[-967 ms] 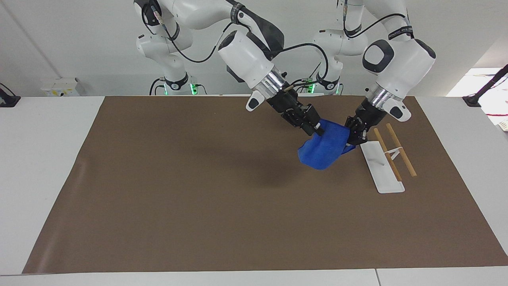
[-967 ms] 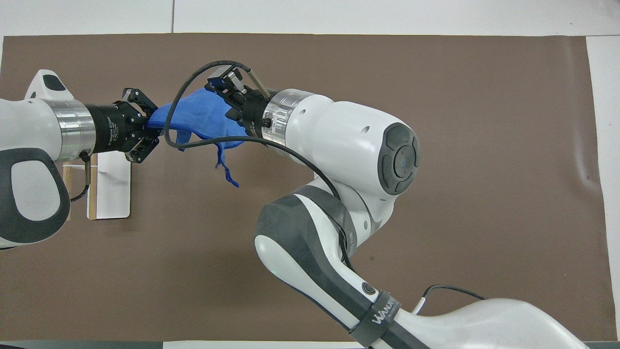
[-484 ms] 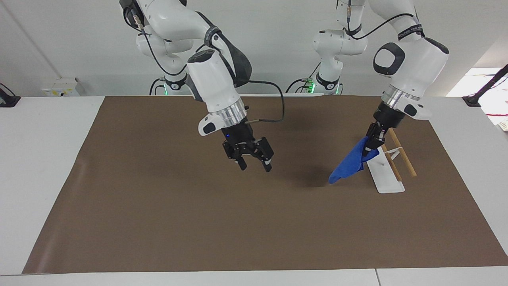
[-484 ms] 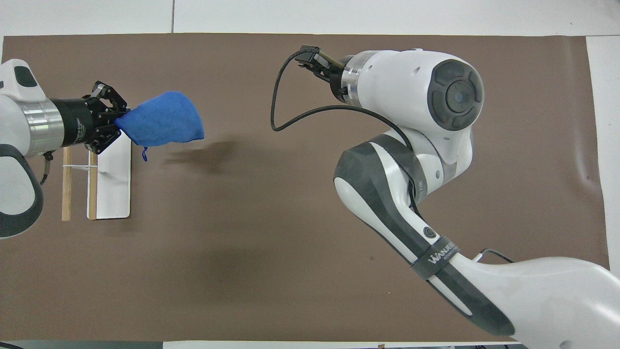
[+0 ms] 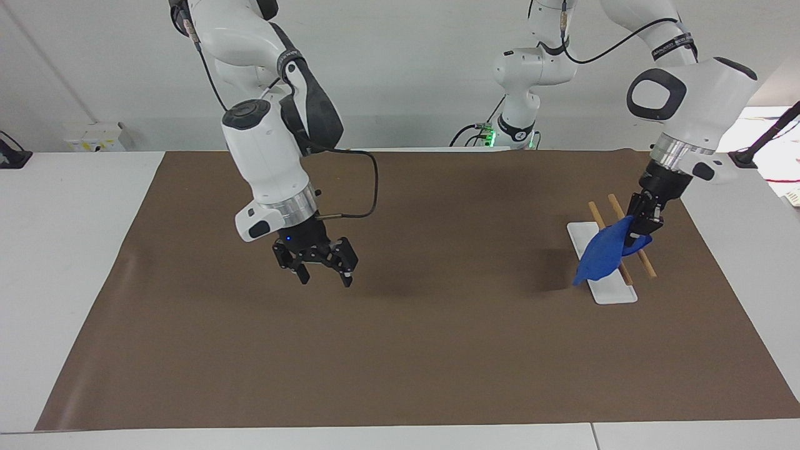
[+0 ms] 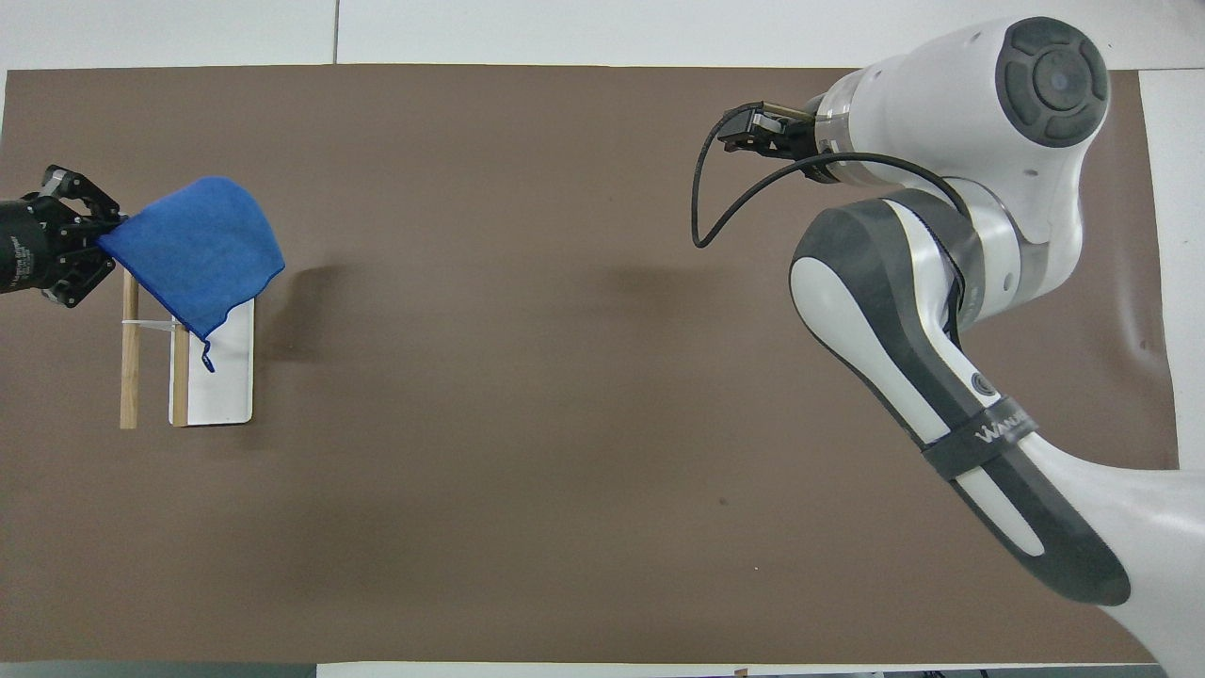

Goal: Right arm passes towel to left arm to hang
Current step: 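Open the right gripper and withdraw it while the left gripper holds the towel, then lower the towel with the left gripper over the wooden rack bar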

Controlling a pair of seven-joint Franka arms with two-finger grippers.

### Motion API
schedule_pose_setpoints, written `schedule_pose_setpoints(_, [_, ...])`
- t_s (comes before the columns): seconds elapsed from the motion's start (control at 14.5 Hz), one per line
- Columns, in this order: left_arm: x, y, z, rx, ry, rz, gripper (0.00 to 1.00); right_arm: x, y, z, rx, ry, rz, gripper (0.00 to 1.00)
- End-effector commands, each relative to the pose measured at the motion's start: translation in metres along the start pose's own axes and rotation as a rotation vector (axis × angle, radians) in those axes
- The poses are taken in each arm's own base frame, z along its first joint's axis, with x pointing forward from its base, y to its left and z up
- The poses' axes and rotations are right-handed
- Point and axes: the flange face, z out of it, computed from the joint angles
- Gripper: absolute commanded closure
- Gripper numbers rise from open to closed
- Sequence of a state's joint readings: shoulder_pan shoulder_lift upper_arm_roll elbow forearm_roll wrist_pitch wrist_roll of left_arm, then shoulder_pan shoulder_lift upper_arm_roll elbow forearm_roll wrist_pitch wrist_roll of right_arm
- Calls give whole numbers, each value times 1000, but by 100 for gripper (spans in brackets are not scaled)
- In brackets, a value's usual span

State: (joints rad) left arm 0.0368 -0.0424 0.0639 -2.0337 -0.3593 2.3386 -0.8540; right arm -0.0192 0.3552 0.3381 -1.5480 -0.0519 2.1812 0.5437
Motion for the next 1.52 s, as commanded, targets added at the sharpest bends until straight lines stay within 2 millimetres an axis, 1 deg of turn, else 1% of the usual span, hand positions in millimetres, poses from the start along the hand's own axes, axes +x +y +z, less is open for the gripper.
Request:
schedule_pose_setpoints(0.0, [29, -25, -12, 12, 34, -49, 100, -7, 26, -27, -117, -42, -75, 0])
schedule_pose_setpoints(0.14, [54, -40, -22, 10, 57, -98, 100, -9, 48, -46, -175, -90, -99, 0])
schedule_pose_setpoints(0.21, [66, -52, -29, 10, 69, -130, 100, -7, 66, -57, -209, -113, -102, 0])
schedule_pose_setpoints(0.28, [75, -68, -32, 20, 72, -158, 100, -8, 84, -71, -236, -133, -115, 0])
schedule_pose_setpoints(0.35, [85, -84, -36, 22, 86, -185, 100, -8, 96, -81, -255, -153, -129, 0])
schedule_pose_setpoints(0.41, [92, -99, -35, 28, 93, -208, 100, -8, 118, -96, -276, -179, -138, 0])
schedule_pose_setpoints(0.55, [93, -108, -30, 34, 96, -217, 100, -9, 151, -123, -292, -196, -161, 0])
schedule_pose_setpoints(0.69, [93, -115, -20, 42, 98, -226, 100, -18, 171, -151, -291, -205, -142, 0])
schedule_pose_setpoints(0.76, [90, -119, -12, 55, 88, -226, 100, -22, 179, -165, -295, -211, -123, 0])
schedule_pose_setpoints(0.9, [81, -120, -2, 68, 74, -225, 100, -27, 193, -188, -301, -211, -104, 0])
schedule_pose_setpoints(0.97, [78, -120, 0, 71, 68, -225, 100, -29, 198, -192, -297, -220, -140, 0])
schedule_pose_setpoints(1.11, [65, -118, 13, 89, 48, -203, 100, -38, 201, -188, -299, -241, -154, 0])
schedule_pose_setpoints(1.17, [64, -120, 15, 94, 45, -207, 100, -37, 200, -190, -295, -237, -155, 0])
schedule_pose_setpoints(1.31, [70, -125, 12, 93, 50, -228, 100, -34, 192, -195, -251, -244, -146, 0])
schedule_pose_setpoints(1.38, [72, -126, 11, 92, 52, -234, 100, -34, 189, -193, -230, -256, -142, 0])
schedule_pose_setpoints(1.45, [76, -125, 9, 88, 56, -236, 32, -34, 188, -194, -223, -258, -141, 0])
